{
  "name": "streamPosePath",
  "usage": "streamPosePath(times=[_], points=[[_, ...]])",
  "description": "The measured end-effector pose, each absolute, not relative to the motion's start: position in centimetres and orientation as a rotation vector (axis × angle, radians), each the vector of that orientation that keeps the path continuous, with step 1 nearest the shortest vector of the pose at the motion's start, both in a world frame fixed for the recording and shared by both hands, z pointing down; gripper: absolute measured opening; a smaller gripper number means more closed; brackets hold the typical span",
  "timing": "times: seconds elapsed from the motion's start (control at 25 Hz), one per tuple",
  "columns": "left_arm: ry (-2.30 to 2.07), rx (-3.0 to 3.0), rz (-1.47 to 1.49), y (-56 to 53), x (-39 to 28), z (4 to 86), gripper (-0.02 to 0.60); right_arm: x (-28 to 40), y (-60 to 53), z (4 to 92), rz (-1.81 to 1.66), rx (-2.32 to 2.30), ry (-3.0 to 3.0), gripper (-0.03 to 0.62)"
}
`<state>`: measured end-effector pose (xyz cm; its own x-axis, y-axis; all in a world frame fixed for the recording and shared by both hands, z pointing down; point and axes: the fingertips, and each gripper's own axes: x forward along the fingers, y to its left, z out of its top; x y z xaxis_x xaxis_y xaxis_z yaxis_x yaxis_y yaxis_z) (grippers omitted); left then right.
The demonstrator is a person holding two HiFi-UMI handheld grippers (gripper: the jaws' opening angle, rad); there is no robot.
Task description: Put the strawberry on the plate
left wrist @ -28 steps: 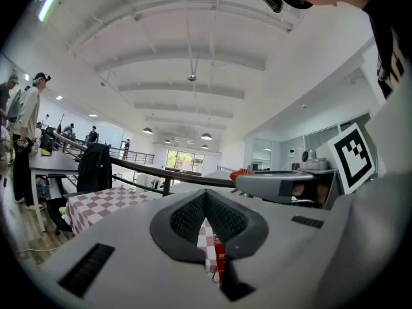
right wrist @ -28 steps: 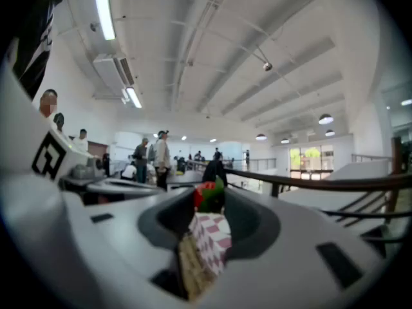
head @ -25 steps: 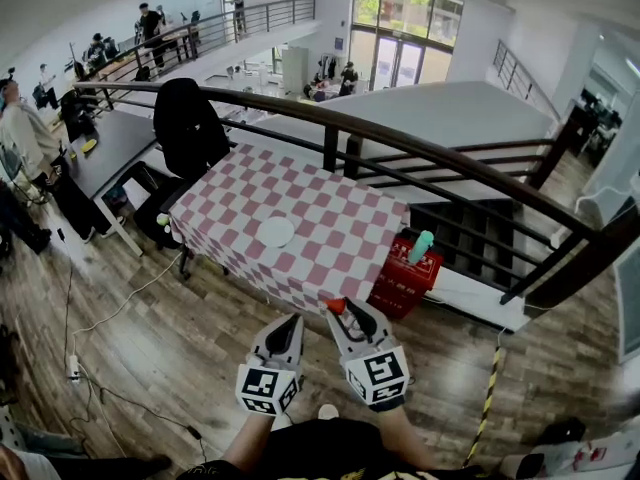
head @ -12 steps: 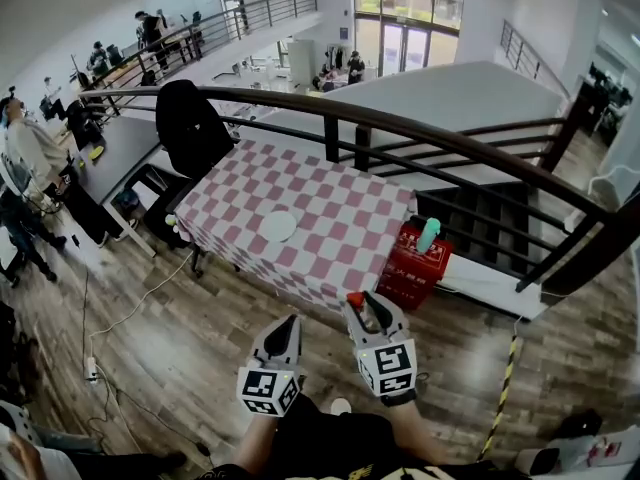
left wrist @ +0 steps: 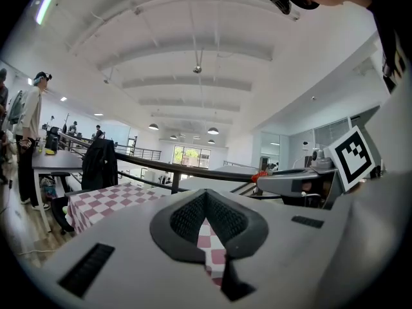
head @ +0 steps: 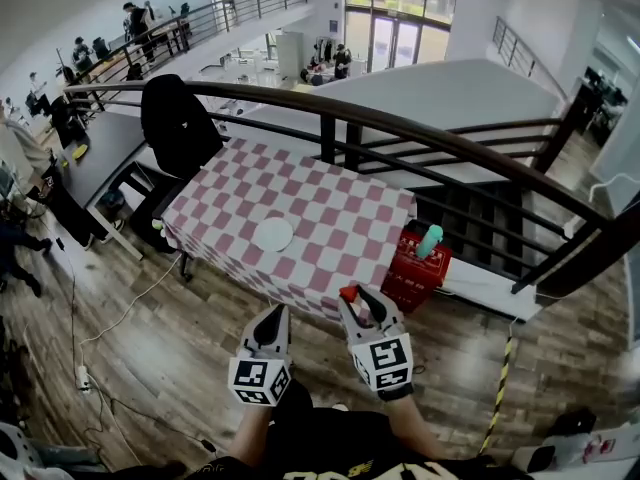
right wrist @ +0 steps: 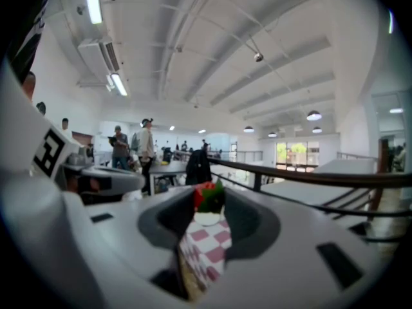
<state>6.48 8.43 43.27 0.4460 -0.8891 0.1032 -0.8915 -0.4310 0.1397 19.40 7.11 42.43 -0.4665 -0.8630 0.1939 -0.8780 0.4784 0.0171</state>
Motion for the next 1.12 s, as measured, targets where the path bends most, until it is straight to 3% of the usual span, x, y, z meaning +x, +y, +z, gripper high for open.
streamPosePath(times=[0.8, 1.12], points=[[-1.518, 2.528, 0.051, -10.8, -8.8, 44.2, 0.009, 7.3, -10.9, 44.2, 0.183, 1.514, -2.455, 0.147], [-1.401, 2.55, 0.12, -13.5, -9.7, 46.6, 0.009, 2.0, -12.6, 48.1, 0.254, 1.406, -2.464, 0.147]])
